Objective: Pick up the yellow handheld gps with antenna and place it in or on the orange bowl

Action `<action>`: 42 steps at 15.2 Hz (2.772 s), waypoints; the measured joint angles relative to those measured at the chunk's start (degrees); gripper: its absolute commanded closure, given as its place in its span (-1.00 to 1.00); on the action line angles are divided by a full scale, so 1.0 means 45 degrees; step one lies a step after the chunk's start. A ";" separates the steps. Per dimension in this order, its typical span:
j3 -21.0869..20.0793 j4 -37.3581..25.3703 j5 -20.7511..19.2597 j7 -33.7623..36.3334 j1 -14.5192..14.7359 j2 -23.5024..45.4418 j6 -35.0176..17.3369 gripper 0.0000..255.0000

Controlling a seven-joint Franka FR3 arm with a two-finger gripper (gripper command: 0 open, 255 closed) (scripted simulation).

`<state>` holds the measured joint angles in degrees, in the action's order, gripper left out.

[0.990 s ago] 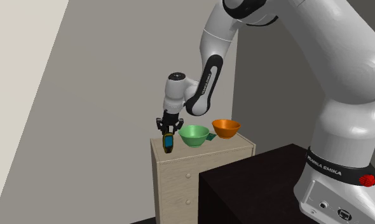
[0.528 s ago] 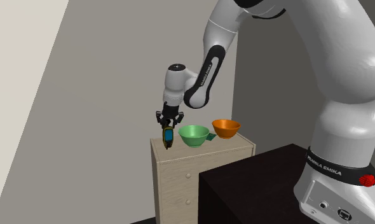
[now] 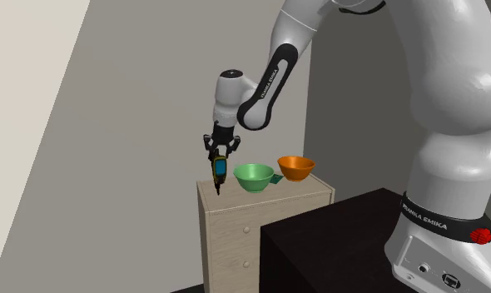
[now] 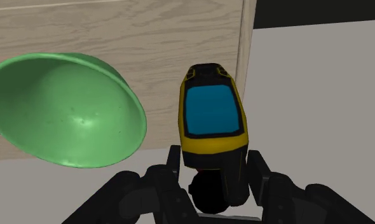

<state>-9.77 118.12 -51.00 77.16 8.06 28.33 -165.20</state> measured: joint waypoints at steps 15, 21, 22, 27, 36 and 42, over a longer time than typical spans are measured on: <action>-0.1826 0.0384 0.2583 -0.2480 -0.1354 -0.1950 0.1548 1.00; -0.2159 0.1139 0.3760 -0.4489 -0.2829 -0.2704 0.1149 1.00; -0.2292 0.1406 0.4113 -0.5006 -0.3208 -0.2981 0.1075 1.00; -0.2647 0.1884 0.5590 -0.7591 -0.4955 -0.3355 0.0632 1.00; -0.3506 0.1690 0.8434 -1.2439 -0.8049 -0.3410 0.0669 1.00; -0.4022 0.1082 1.0114 -1.5531 -1.0074 -0.3199 0.1148 1.00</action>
<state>-27.86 122.99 -5.49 7.27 -37.27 13.93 -160.04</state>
